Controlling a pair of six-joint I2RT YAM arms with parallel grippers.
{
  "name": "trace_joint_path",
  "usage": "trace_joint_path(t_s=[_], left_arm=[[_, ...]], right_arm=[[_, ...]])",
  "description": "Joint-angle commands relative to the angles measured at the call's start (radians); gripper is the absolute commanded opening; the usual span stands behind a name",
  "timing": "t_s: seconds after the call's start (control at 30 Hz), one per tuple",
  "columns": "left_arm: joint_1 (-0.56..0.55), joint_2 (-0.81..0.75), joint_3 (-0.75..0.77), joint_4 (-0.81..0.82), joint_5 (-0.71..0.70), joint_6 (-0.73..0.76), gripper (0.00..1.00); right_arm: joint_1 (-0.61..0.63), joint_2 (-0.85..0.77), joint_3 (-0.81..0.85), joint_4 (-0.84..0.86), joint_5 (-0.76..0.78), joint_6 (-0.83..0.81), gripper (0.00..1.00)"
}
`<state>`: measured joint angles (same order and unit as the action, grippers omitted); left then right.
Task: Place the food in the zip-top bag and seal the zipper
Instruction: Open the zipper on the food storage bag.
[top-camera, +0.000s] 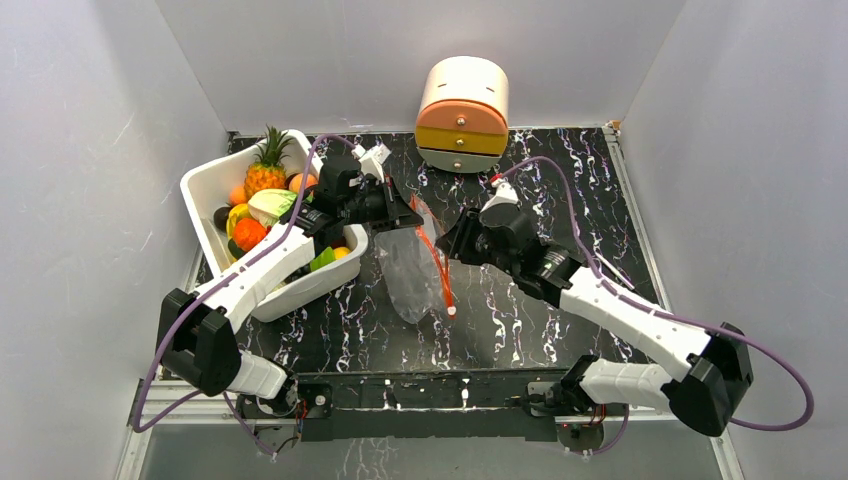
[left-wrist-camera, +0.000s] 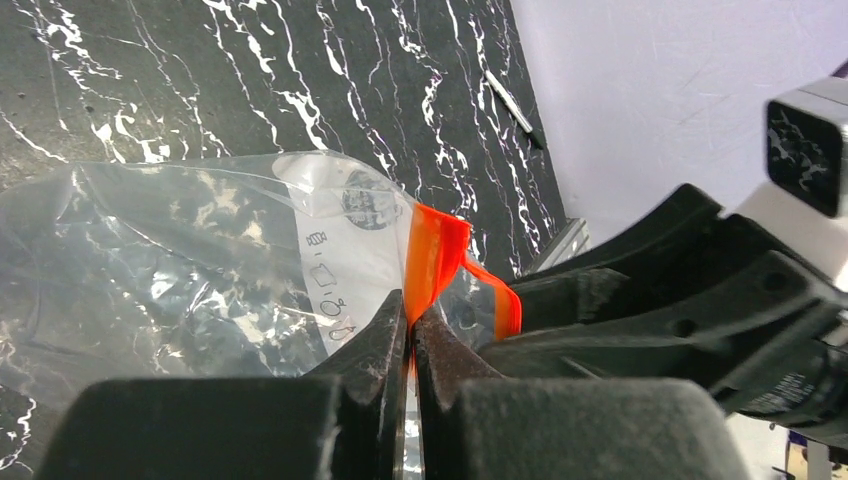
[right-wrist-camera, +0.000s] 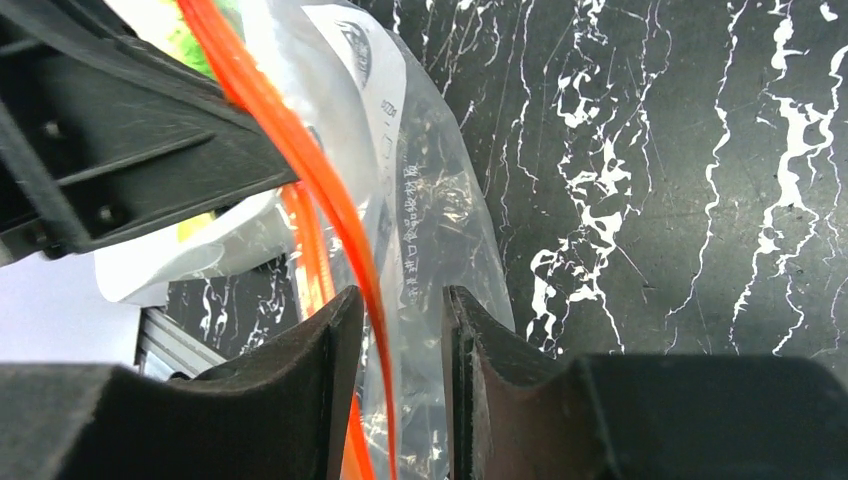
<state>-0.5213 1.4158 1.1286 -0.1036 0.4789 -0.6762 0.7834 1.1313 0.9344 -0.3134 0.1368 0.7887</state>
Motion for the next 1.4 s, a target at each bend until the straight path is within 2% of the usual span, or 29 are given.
trace_joint_path(t_s=[0.0, 0.13, 0.3, 0.47, 0.57, 0.73, 0.83, 0.9, 0.97, 1.0, 1.13, 1.27, 1.37], left_arm=[[-0.006, -0.022, 0.029, 0.023, 0.066, -0.013, 0.00], [-0.006, -0.015, 0.060, -0.033, 0.054, 0.047, 0.00], [-0.006, -0.003, 0.174, -0.208, 0.015, 0.189, 0.00], [-0.006, -0.005, 0.212, -0.217, 0.189, 0.259, 0.00], [-0.005, -0.004, 0.201, -0.213, 0.273, 0.272, 0.00], [-0.005, 0.006, 0.205, -0.252, 0.253, 0.289, 0.00], [-0.005, 0.007, 0.201, -0.240, 0.234, 0.283, 0.00], [-0.005, 0.024, 0.208, -0.233, 0.257, 0.280, 0.21], [-0.005, 0.043, 0.217, -0.240, 0.272, 0.281, 0.46], [-0.004, 0.043, 0.217, -0.239, 0.269, 0.282, 0.53], [-0.004, 0.010, 0.222, -0.268, 0.140, 0.296, 0.74], [-0.003, 0.008, 0.302, -0.389, -0.050, 0.342, 0.83], [-0.003, -0.010, 0.319, -0.434, -0.209, 0.349, 0.97]], right_arm=[[0.003, 0.033, -0.001, 0.046, -0.005, 0.001, 0.30], [0.003, 0.040, 0.019, 0.009, 0.058, -0.045, 0.00], [-0.002, -0.005, 0.065, -0.124, 0.244, -0.096, 0.00], [-0.053, -0.068, 0.081, -0.204, 0.367, -0.124, 0.00], [-0.098, -0.095, 0.098, -0.250, 0.386, -0.159, 0.00], [-0.153, -0.120, 0.134, -0.352, 0.467, -0.183, 0.00], [-0.164, -0.154, 0.135, -0.352, 0.449, -0.206, 0.00], [-0.165, -0.188, 0.114, -0.307, 0.400, -0.221, 0.00], [-0.164, -0.212, 0.096, -0.271, 0.358, -0.223, 0.00], [-0.164, -0.219, 0.094, -0.271, 0.353, -0.220, 0.00], [-0.165, -0.219, 0.110, -0.304, 0.395, -0.235, 0.00], [-0.166, -0.195, 0.170, -0.372, 0.458, -0.278, 0.00], [-0.166, -0.157, 0.230, -0.457, 0.549, -0.284, 0.00]])
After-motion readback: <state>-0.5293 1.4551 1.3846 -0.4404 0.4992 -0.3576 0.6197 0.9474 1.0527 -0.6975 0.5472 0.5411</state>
